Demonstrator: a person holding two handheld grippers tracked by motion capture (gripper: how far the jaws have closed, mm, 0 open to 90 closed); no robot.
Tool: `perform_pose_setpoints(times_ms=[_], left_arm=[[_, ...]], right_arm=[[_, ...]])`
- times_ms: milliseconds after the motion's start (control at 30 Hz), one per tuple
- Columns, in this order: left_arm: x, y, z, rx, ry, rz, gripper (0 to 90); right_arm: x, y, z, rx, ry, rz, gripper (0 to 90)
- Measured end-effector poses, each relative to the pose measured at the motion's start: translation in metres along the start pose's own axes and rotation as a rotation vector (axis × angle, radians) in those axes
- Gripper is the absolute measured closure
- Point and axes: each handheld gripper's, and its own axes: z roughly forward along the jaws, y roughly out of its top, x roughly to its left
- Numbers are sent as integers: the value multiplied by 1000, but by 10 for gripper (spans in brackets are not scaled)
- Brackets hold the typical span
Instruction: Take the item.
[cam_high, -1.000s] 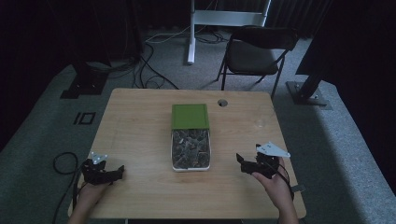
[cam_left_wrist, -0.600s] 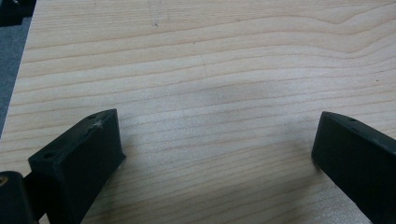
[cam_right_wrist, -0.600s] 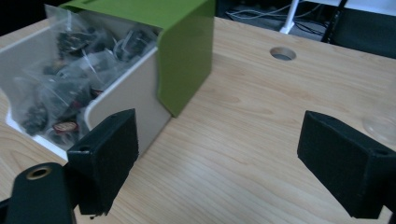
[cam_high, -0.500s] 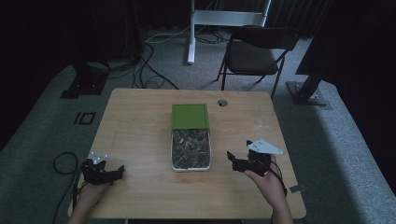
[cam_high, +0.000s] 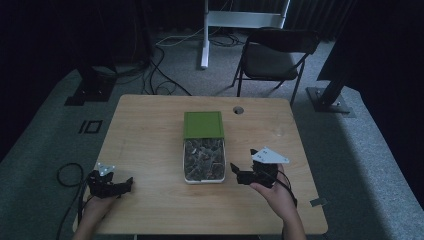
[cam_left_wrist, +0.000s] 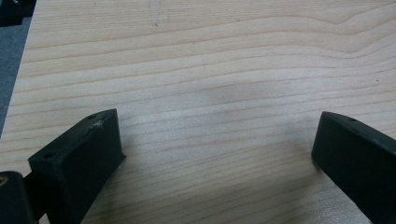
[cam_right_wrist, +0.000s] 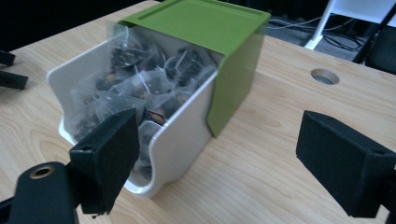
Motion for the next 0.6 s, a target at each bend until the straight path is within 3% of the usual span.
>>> perform_pose_setpoints(times_ms=[600], left_arm=[[0,0,0,0,0,0,22]], right_arm=[[29,13,23,6,84,-51,138]])
